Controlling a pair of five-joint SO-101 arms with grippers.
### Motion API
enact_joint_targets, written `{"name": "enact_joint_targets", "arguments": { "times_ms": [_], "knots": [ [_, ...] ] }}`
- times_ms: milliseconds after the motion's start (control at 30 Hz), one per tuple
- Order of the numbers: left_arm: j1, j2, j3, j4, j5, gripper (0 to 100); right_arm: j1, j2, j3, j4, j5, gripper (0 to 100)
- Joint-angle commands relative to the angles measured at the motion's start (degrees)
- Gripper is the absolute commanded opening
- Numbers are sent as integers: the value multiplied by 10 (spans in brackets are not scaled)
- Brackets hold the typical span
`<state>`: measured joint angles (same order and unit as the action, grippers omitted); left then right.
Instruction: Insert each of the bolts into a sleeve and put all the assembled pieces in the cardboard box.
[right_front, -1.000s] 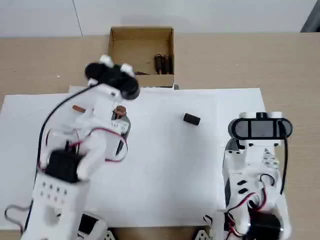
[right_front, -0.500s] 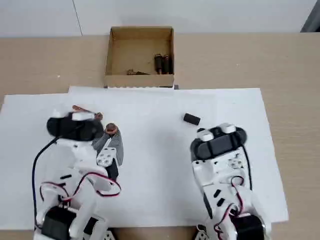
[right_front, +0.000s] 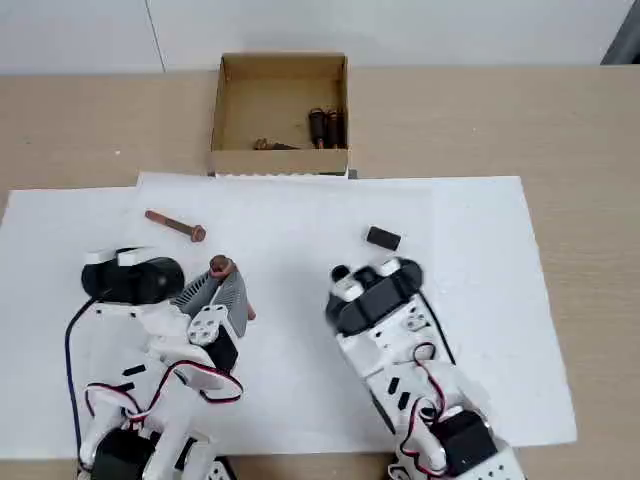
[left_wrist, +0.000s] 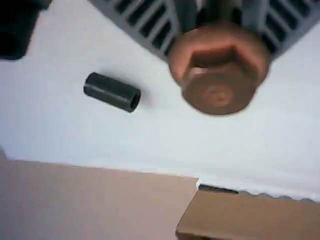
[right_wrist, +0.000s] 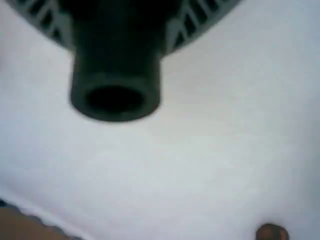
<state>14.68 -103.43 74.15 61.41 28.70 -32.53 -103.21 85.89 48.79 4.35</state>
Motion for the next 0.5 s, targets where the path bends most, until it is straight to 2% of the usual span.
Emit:
{"name": "enact_joint_targets", "arguments": {
  "times_ms": [0, 233, 333, 467],
  "knots": [
    [3, -8, -3, -53, 33, 6, -32, -7, 20, -51, -8, 4],
    [3, -8, 17, -135, 49, 6, -83, -7, 84, -154, 10, 4],
    [3, -8, 49, -182, 49, 6, -106, -7, 101, -175, 45, 4],
    [33, -8, 75, -223, 49, 6, -110, -7, 105, -176, 53, 4]
  ]
}}
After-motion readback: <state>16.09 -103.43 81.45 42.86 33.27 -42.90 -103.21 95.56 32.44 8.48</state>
